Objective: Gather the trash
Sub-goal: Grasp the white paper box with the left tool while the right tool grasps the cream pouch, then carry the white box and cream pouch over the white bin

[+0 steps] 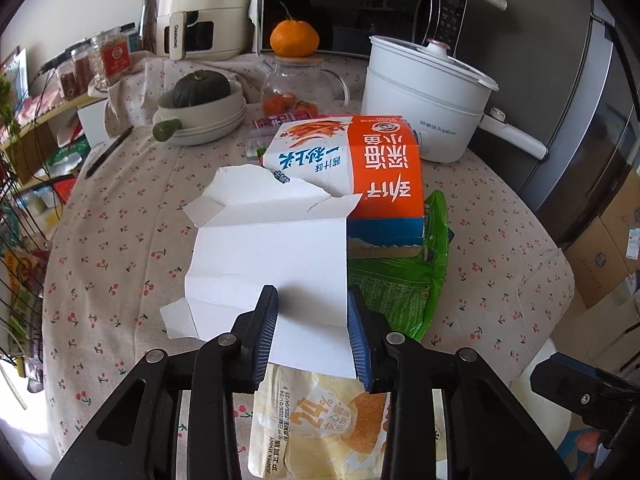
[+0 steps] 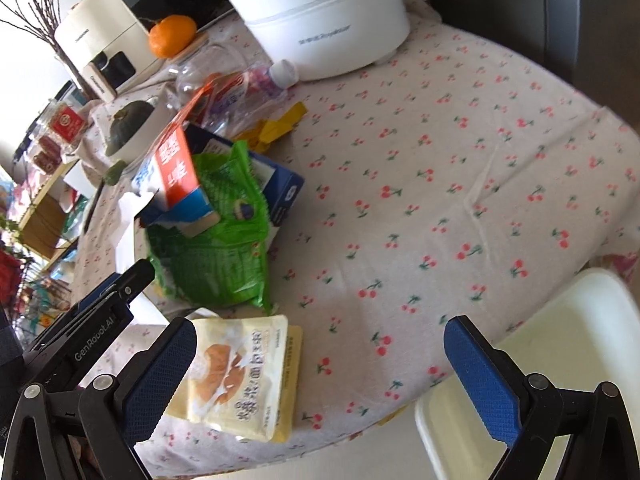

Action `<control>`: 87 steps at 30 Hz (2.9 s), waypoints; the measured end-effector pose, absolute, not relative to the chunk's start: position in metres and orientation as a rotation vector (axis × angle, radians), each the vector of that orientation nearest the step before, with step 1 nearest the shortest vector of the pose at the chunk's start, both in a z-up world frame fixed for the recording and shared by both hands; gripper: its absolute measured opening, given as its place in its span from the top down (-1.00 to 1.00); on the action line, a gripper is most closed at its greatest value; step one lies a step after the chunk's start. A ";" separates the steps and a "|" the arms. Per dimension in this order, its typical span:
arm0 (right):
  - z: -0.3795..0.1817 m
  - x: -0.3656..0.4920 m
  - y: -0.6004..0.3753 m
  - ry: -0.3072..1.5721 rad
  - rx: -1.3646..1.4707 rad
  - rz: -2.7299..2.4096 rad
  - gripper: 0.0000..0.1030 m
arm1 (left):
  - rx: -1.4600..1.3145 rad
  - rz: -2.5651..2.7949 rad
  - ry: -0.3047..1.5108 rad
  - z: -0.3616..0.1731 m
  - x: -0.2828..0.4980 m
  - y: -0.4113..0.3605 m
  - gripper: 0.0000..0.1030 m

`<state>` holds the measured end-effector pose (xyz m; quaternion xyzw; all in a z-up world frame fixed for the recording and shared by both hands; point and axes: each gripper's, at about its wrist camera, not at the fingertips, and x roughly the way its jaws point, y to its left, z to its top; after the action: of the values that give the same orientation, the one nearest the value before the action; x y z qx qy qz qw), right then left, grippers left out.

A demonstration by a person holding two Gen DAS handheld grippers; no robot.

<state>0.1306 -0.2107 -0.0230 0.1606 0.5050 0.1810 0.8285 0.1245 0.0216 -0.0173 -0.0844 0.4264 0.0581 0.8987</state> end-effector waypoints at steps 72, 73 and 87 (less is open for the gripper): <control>0.083 0.089 -0.216 0.689 0.268 0.376 0.99 | -0.468 -0.272 0.822 0.019 0.032 0.097 1.00; 0.085 0.085 -0.223 0.683 0.260 0.363 0.99 | -0.460 -0.293 0.828 0.019 0.034 0.087 1.00; 0.079 0.023 -0.344 0.712 0.245 0.099 0.99 | -0.363 -0.567 1.016 -0.014 0.054 -0.089 0.99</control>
<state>0.0231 -0.3444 0.0795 0.1196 0.3475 0.0482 0.9288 0.0538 -0.0893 -0.0142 -0.1702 0.4771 -0.2665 0.8200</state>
